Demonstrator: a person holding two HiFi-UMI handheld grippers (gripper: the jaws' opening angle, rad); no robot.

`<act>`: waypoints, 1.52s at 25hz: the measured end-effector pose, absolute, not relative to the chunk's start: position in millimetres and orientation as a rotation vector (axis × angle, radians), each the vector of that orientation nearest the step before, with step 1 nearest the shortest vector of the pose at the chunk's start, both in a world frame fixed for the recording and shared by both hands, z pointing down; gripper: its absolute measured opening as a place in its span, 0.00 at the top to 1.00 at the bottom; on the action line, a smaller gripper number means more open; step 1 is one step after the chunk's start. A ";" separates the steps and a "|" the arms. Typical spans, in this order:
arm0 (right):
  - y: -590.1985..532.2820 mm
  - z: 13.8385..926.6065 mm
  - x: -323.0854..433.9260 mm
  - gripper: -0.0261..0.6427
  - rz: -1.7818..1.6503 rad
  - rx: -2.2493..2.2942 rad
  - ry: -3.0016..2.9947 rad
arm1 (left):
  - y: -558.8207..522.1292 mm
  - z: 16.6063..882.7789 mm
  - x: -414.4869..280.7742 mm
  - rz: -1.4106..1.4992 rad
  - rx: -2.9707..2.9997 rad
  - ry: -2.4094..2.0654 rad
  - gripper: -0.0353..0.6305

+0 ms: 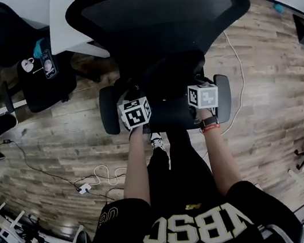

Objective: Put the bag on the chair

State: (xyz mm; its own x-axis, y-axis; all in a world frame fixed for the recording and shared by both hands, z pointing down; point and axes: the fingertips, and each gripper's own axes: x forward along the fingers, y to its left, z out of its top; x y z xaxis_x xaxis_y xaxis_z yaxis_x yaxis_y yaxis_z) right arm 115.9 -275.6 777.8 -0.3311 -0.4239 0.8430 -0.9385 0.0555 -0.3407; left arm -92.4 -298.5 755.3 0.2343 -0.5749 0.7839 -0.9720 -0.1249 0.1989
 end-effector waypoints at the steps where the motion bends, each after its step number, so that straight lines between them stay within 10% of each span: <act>1: -276.3 787.2 116.2 0.78 1.254 1.359 -1.787 | -301.3 764.6 -91.4 0.715 1.792 -1.421 0.72; 18: -299.9 871.0 155.5 0.71 1.296 1.480 -1.666 | -347.4 842.0 -89.3 0.701 1.745 -1.405 0.61; 26: -300.8 872.1 158.0 0.45 1.294 1.485 -1.634 | -352.2 836.2 -101.8 0.733 1.763 -1.417 0.46; 38: -295.9 789.9 138.1 0.44 1.103 1.596 -1.806 | -338.0 761.4 -103.9 0.638 1.879 -1.458 0.46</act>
State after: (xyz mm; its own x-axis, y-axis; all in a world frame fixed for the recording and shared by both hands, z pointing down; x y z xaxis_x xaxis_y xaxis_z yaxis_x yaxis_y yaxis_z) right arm 138.1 -295.9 789.9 -0.1995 -0.5760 0.7927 -0.9683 -0.0083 -0.2497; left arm -103.9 -338.0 761.4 0.2573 -0.6406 0.7235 -0.9661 -0.1549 0.2064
